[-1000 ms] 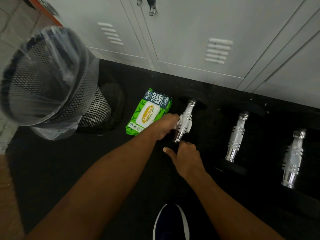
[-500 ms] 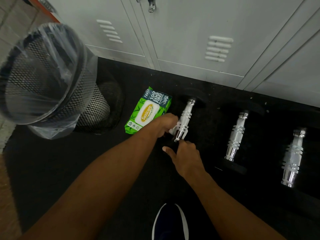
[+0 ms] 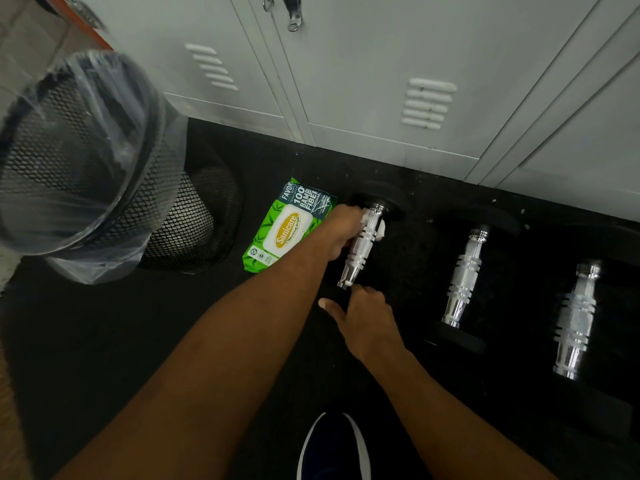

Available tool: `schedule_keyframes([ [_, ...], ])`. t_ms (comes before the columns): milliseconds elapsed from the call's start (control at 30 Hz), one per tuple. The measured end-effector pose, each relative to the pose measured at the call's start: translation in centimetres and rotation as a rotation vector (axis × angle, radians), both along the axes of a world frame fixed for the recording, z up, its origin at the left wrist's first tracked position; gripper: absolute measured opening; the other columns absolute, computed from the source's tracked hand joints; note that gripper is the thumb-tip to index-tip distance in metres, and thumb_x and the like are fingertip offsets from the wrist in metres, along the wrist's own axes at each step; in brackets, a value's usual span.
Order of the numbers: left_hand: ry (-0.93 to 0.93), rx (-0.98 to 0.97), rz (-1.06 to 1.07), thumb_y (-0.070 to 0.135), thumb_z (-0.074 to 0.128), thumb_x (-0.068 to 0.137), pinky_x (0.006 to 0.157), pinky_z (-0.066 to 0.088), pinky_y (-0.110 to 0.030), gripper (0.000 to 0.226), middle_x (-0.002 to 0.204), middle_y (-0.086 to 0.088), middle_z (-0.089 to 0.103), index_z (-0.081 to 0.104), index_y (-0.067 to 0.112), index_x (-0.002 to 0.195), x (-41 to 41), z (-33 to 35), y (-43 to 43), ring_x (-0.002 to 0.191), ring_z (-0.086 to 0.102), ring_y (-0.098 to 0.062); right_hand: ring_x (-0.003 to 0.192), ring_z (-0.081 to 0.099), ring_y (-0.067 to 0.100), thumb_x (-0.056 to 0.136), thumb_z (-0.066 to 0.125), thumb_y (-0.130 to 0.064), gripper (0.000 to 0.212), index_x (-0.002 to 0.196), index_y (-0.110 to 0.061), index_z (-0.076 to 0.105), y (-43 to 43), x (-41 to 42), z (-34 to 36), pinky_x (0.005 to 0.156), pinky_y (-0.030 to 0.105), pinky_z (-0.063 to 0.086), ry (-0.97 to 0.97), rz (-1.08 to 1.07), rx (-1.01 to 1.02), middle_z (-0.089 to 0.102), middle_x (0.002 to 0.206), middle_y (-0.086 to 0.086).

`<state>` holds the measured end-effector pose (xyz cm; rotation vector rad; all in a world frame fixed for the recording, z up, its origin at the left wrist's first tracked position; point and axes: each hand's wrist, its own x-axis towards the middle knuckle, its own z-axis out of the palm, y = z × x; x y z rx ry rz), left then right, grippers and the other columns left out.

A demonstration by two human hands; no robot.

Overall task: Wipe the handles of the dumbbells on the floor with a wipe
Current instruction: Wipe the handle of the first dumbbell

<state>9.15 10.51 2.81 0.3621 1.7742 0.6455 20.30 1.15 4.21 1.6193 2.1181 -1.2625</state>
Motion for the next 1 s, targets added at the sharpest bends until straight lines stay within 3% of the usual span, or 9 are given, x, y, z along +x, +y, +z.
schedule_keyframes([
  [133, -0.028, -0.039, -0.077, 0.016, 0.032, 0.097, 0.084, 0.054, -0.037, 0.039, 0.102, -0.02, 0.073, 0.065, 0.001, 0.111, -0.5, -0.5, -1.9, 0.091, 0.071, -0.03, 0.109, 0.055, 0.021, 0.088, 0.052, -0.056, 0.06, 0.126, -0.01, 0.05, 0.0, 0.0, 0.0, 0.088, 0.031, 0.047, 0.001, -0.013, -0.003, 0.055, 0.122, 0.01],
  [233, 0.031, -0.092, -0.166, 0.022, 0.035, 0.092, 0.091, 0.052, -0.037, 0.04, 0.103, -0.018, 0.072, 0.064, 0.002, 0.112, -1.0, -1.6, -3.4, 0.096, 0.07, -0.031, 0.111, 0.055, 0.021, 0.088, 0.053, -0.055, 0.059, 0.128, -0.011, 0.049, 0.0, 0.0, 0.0, 0.088, 0.031, 0.046, 0.006, -0.017, -0.018, 0.054, 0.124, 0.01],
  [333, 0.109, -0.122, -0.258, 0.018, 0.038, 0.096, 0.079, 0.048, -0.033, 0.029, 0.09, -0.012, 0.067, 0.063, 0.004, 0.093, -1.4, -1.4, -3.8, 0.083, 0.064, -0.024, 0.112, 0.054, 0.022, 0.088, 0.052, -0.055, 0.061, 0.129, -0.01, 0.048, -0.1, 0.0, -0.1, 0.091, 0.032, 0.047, 0.008, -0.015, -0.017, 0.054, 0.125, 0.01],
  [433, 0.163, -0.193, -0.421, 0.018, 0.037, 0.099, 0.064, 0.038, -0.027, 0.034, 0.071, -0.005, 0.056, 0.054, 0.011, 0.07, -2.0, -1.4, -4.2, 0.066, 0.05, -0.014, 0.111, 0.054, 0.022, 0.088, 0.052, -0.055, 0.062, 0.129, -0.01, 0.048, 0.0, 0.0, -0.1, 0.09, 0.032, 0.047, 0.008, -0.015, -0.019, 0.054, 0.124, 0.011],
  [567, 0.239, -0.244, -0.573, 0.019, 0.037, 0.1, 0.059, 0.034, -0.027, 0.033, 0.079, -0.005, 0.054, 0.053, 0.009, 0.073, -2.6, -2.2, -4.7, 0.069, 0.047, -0.013, 0.111, 0.054, 0.022, 0.088, 0.052, -0.056, 0.062, 0.129, -0.009, 0.048, 0.0, -0.1, 0.0, 0.088, 0.031, 0.046, 0.001, -0.008, -0.011, 0.054, 0.123, 0.011],
  [733, 0.202, -0.212, -0.387, 0.017, 0.038, 0.101, 0.059, 0.035, -0.026, 0.026, 0.085, -0.007, 0.054, 0.06, 0.002, 0.103, -1.9, -2.4, -4.2, 0.074, 0.049, -0.014, 0.11, 0.055, 0.021, 0.088, 0.052, -0.055, 0.061, 0.129, -0.01, 0.048, -0.1, -0.2, 0.0, 0.089, 0.032, 0.048, -0.007, -0.006, -0.008, 0.054, 0.123, 0.01],
  [833, 0.138, -0.168, -0.248, 0.013, 0.04, 0.099, 0.062, 0.041, -0.026, 0.027, 0.073, -0.008, 0.056, 0.057, 0.003, 0.08, -1.5, -2.6, -3.4, 0.064, 0.052, -0.016, 0.11, 0.055, 0.021, 0.088, 0.051, -0.056, 0.06, 0.128, -0.011, 0.048, -0.1, -0.1, -0.1, 0.089, 0.032, 0.047, 0.003, -0.004, 0.006, 0.054, 0.123, 0.01],
  [900, 0.095, -0.119, -0.154, 0.009, 0.037, 0.099, 0.053, 0.043, -0.023, 0.032, 0.063, -0.008, 0.058, 0.055, 0.006, 0.072, -1.1, -2.3, -2.4, 0.053, 0.053, -0.015, 0.11, 0.054, 0.02, 0.089, 0.05, -0.057, 0.06, 0.127, -0.01, 0.049, -0.1, -0.2, 0.0, 0.087, 0.03, 0.046, -0.01, 0.01, 0.017, 0.054, 0.122, 0.01],
  [1000, 0.006, -0.062, -0.066, 0.005, 0.032, 0.096, 0.051, 0.053, -0.022, 0.035, 0.067, -0.015, 0.069, 0.065, -0.007, 0.087, -0.6, -1.9, -0.7, 0.052, 0.064, -0.017, 0.109, 0.055, 0.019, 0.088, 0.049, -0.058, 0.061, 0.126, -0.01, 0.049, 0.0, -0.2, -0.1, 0.084, 0.028, 0.046, -0.026, 0.023, 0.027, 0.054, 0.122, 0.009],
])
